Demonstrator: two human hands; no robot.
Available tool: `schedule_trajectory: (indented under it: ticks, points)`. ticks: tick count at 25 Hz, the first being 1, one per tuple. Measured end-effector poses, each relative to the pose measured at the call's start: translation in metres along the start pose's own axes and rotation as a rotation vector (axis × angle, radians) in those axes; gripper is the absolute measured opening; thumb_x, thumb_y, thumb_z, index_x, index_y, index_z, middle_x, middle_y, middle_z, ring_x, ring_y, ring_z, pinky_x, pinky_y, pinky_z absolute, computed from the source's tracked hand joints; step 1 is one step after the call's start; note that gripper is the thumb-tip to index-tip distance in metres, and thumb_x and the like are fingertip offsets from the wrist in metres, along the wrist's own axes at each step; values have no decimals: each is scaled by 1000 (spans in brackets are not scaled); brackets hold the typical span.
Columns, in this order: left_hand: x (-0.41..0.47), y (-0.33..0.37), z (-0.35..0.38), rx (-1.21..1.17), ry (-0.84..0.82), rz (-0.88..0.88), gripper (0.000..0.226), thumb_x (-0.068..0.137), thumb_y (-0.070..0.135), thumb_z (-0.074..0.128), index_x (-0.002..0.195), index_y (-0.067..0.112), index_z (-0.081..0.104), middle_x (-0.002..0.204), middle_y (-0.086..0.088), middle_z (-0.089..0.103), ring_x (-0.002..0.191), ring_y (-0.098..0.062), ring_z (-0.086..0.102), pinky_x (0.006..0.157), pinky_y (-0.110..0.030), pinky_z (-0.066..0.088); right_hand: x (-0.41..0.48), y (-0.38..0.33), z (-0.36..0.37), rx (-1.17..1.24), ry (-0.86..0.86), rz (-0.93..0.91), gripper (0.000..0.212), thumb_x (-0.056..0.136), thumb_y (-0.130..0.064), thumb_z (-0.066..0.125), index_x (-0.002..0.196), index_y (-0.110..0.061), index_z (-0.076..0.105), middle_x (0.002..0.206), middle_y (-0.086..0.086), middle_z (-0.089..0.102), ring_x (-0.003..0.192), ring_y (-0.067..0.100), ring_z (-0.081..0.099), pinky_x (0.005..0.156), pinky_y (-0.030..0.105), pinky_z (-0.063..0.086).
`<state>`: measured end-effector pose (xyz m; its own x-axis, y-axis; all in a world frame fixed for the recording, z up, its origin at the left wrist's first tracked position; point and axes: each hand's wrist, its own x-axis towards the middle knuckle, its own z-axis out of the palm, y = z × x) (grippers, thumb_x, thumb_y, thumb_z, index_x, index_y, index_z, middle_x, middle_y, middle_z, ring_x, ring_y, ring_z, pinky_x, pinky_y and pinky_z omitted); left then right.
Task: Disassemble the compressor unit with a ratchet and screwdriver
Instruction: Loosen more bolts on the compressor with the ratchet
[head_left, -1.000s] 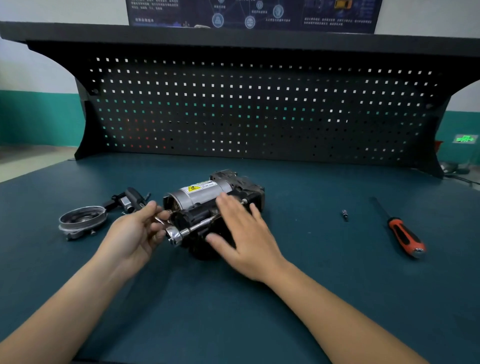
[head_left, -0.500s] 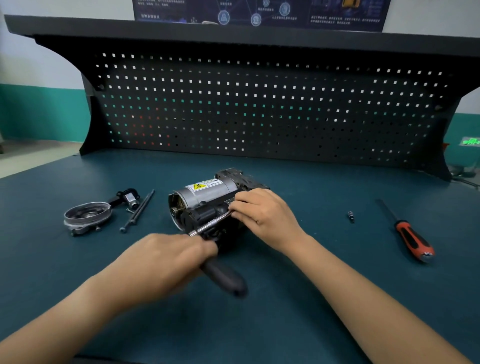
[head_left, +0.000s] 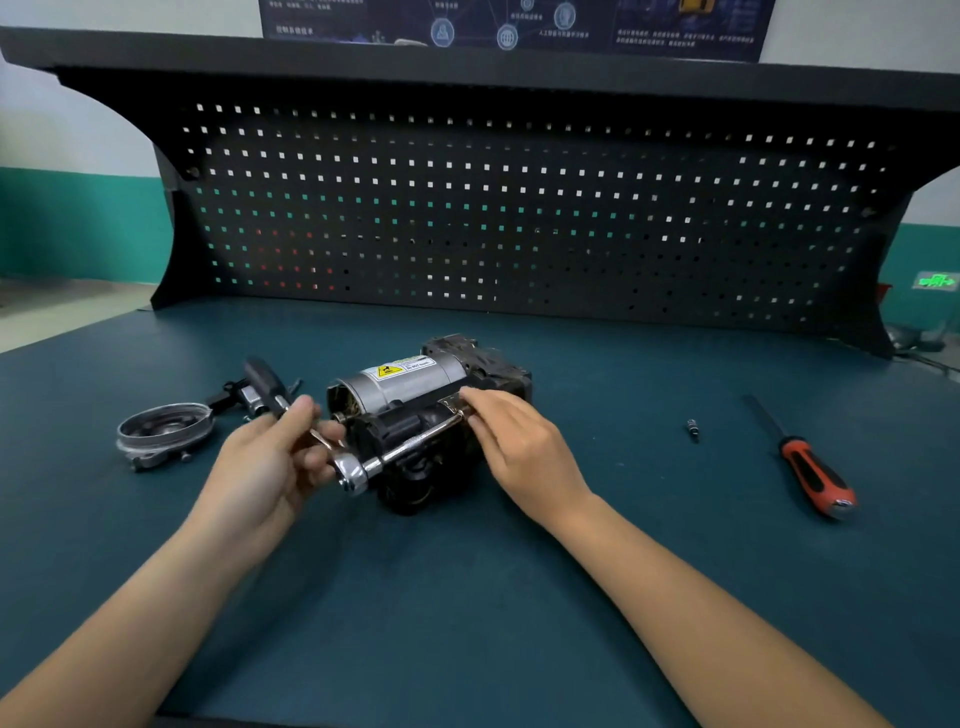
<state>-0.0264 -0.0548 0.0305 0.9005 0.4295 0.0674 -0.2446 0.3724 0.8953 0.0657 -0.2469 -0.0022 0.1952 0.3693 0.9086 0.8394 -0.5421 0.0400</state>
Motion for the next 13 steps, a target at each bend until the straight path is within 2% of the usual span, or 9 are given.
schedule_trajectory:
  ticks: [3, 5, 7, 8, 9, 10, 11, 13]
  points:
    - [-19, 3, 2, 367, -226, 490, 13, 96, 12, 49, 85, 20, 47, 62, 3, 64, 37, -4, 45, 41, -14, 42, 0, 0, 0, 33, -6, -17, 22, 73, 12, 69, 95, 9, 69, 93, 17, 70, 88, 30, 68, 81, 42, 55]
    - [-30, 3, -1, 872, -433, 916, 11, 90, 19, 50, 89, 29, 45, 71, 10, 63, 49, 0, 50, 50, -6, 41, 3, 2, -3, 11, -18, -7, 18, 75, 6, 67, 92, 5, 70, 93, 14, 71, 87, 27, 69, 86, 52, 50]
    - [-33, 1, -8, 1319, -712, 1387, 11, 96, 21, 36, 96, 25, 46, 70, 10, 59, 59, -3, 50, 52, -11, 42, 3, 3, -6, -41, -31, 1, 17, 76, 0, 66, 91, 0, 72, 94, 9, 72, 87, 23, 69, 89, 56, 42]
    - [-31, -2, -11, 1435, -807, 1519, 18, 98, 19, 29, 99, 21, 47, 71, 9, 58, 59, -9, 49, 50, -17, 42, 3, 3, -6, -52, -36, -6, 17, 76, -2, 66, 91, -2, 72, 94, 7, 72, 87, 22, 69, 90, 55, 41]
    - [-29, -3, -14, 1456, -838, 1536, 20, 98, 19, 27, 100, 20, 47, 72, 9, 59, 58, -12, 49, 50, -19, 42, 3, 4, -7, -55, -35, -15, 16, 76, -3, 66, 91, -3, 73, 93, 6, 72, 86, 21, 69, 90, 53, 42]
    - [-27, -3, -14, 1395, -803, 1448, 17, 97, 21, 31, 98, 25, 48, 75, 13, 59, 58, -11, 50, 53, -16, 41, 4, 4, -6, -57, -25, -24, 16, 76, -3, 66, 91, -3, 73, 92, 5, 72, 85, 21, 69, 89, 51, 44]
    - [-28, 0, -12, 1251, -685, 1280, 11, 95, 29, 37, 95, 32, 47, 78, 19, 60, 56, -8, 51, 54, -12, 40, 5, 4, -5, -67, -12, -31, 16, 76, -2, 67, 91, -3, 73, 91, 6, 72, 83, 21, 69, 88, 50, 45]
    - [-26, -1, -4, 823, -326, 876, 5, 92, 35, 47, 89, 32, 49, 73, 21, 63, 44, -7, 49, 47, -10, 40, 4, 2, -3, -141, 12, -41, 19, 74, 0, 73, 92, -4, 73, 90, 8, 70, 81, 23, 68, 86, 48, 48]
